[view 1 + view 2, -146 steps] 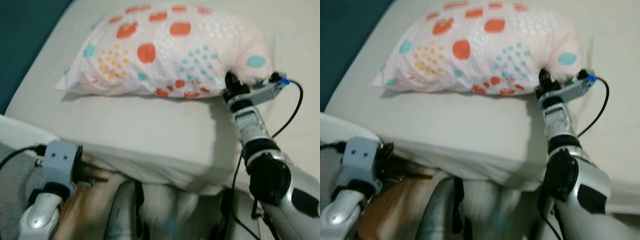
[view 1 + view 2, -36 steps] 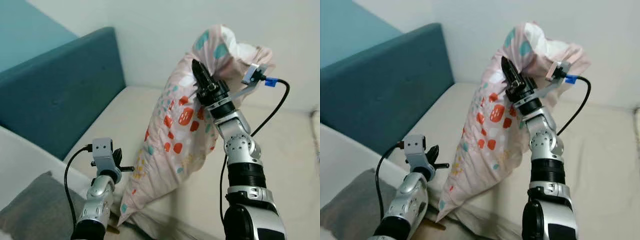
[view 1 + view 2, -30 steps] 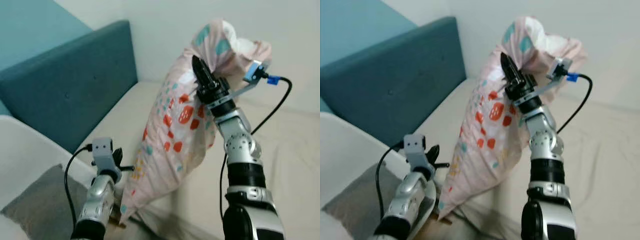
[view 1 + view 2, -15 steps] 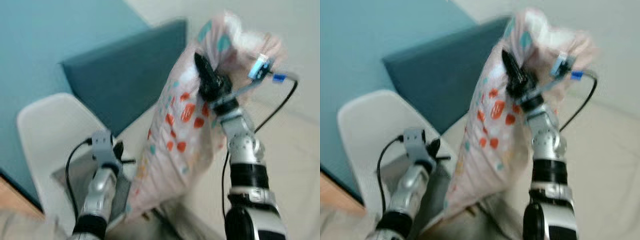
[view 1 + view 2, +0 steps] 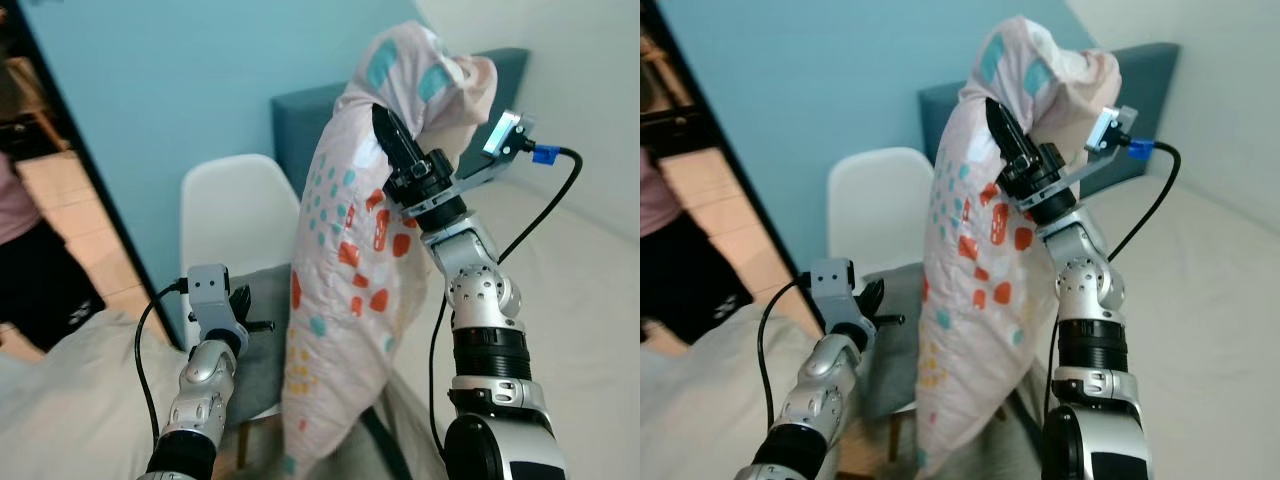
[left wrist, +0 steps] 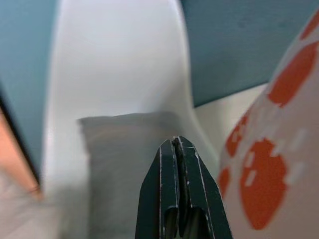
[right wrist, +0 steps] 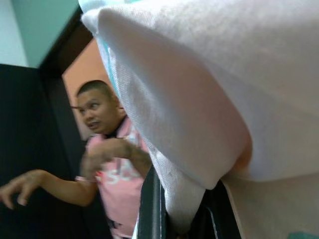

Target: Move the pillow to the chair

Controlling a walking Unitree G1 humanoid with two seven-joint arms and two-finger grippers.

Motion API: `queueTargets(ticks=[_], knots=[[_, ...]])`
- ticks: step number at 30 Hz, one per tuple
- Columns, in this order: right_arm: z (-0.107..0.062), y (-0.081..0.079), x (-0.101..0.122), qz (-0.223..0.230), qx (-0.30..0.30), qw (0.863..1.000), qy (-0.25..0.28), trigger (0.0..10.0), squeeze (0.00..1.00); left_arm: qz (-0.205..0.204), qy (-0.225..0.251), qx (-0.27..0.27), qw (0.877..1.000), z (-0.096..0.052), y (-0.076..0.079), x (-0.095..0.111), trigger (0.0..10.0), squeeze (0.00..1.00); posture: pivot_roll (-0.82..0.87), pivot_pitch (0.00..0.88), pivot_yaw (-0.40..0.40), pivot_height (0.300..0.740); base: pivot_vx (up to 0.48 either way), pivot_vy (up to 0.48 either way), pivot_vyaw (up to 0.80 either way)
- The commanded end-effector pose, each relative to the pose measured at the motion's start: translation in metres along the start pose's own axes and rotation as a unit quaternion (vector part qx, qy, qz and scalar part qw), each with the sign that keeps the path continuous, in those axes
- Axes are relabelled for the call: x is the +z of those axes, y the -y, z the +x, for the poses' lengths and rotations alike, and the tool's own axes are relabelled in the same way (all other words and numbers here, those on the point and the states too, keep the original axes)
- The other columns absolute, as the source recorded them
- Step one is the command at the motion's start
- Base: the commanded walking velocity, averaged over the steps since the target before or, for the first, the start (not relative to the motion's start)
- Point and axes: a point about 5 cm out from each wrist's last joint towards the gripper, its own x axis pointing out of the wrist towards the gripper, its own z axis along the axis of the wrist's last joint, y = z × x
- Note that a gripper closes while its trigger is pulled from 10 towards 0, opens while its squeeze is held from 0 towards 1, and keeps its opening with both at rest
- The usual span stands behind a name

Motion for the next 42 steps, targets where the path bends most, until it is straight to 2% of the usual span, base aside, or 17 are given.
queueTargets(ticks=[1,26,42], knots=[[0.012,-0.013,0.014,-0.006,0.044,0.999,0.03,10.0,0.0,-0.001,-0.002,0.003,1.0,-0.001,-0.002,-0.001,10.0,0.0,0.08,0.0,0.021,0.74,0.0,0.0,0.8],[0.012,-0.02,0.005,0.01,0.064,0.998,0.017,10.0,0.0,0.004,-0.001,0.0,1.0,-0.002,-0.004,-0.001,10.0,0.0,0.1,0.0,0.019,0.74,0.0,0.0,0.8],[0.013,-0.026,0.009,0.014,0.073,0.997,0.029,10.0,0.0,0.006,-0.006,0.002,1.0,-0.004,-0.005,-0.003,10.0,0.0,0.09,0.0,0.028,0.74,0.0,0.0,0.8]])
